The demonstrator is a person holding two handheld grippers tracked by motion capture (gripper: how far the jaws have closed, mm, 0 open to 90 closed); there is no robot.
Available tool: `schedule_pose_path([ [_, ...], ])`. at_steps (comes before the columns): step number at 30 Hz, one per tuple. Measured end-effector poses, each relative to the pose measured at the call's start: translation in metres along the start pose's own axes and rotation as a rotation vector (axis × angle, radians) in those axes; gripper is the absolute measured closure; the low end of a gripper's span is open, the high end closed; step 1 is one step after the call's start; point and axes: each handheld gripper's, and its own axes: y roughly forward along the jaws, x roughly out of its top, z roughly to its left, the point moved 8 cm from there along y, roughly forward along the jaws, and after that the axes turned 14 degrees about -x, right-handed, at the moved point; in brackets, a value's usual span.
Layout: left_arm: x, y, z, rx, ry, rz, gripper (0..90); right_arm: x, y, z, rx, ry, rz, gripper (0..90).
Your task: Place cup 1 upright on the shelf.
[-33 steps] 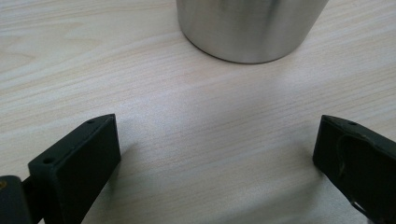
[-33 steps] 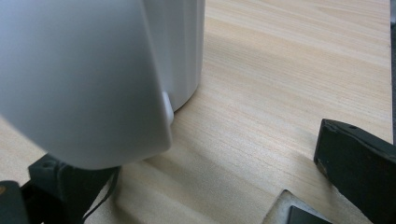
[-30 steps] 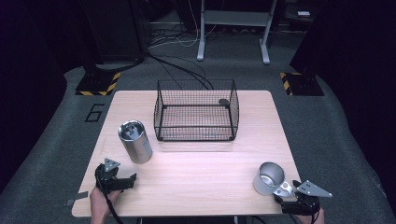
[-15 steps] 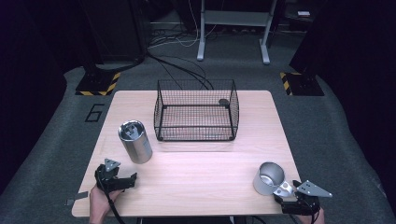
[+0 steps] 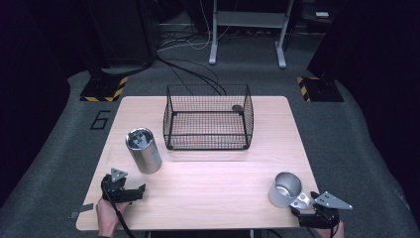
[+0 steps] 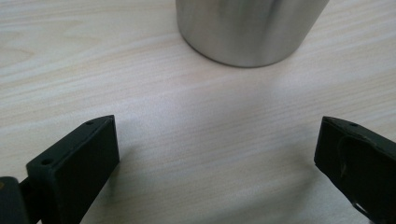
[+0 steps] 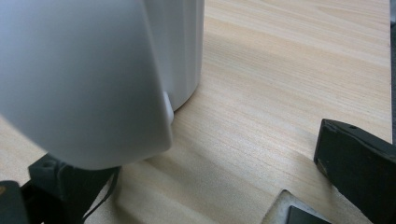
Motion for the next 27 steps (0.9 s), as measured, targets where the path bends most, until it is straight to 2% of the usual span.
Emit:
schedule_pose_path([
  [5,0.012,-0.008,-0.003,-0.026,-0.009,-0.033,0.0,0.0,0.0,-0.001,-0.007,-0.001,-0.003,0.1],
  [7,0.021,-0.014,-0.006,-0.04,0.002,-0.051,0.0,0.0,0.0,-0.001,-0.007,0.002,-0.003,0.3],
  [13,0.021,-0.014,-0.006,-0.04,0.002,-0.051,0.0,0.0,0.0,-0.001,-0.007,0.003,-0.003,0.3],
  [14,0.04,-0.026,-0.012,-0.054,0.023,-0.098,0.0,0.0,0.0,-0.001,-0.007,0.003,-0.003,0.3],
  [21,0.061,-0.034,-0.02,-0.049,0.073,-0.121,0.0,0.0,0.0,-0.001,-0.007,0.003,-0.006,0.7],
  [27,0.078,-0.038,-0.025,-0.07,0.087,-0.15,0.0,0.0,0.0,-0.001,-0.007,0.005,-0.004,0.7],
])
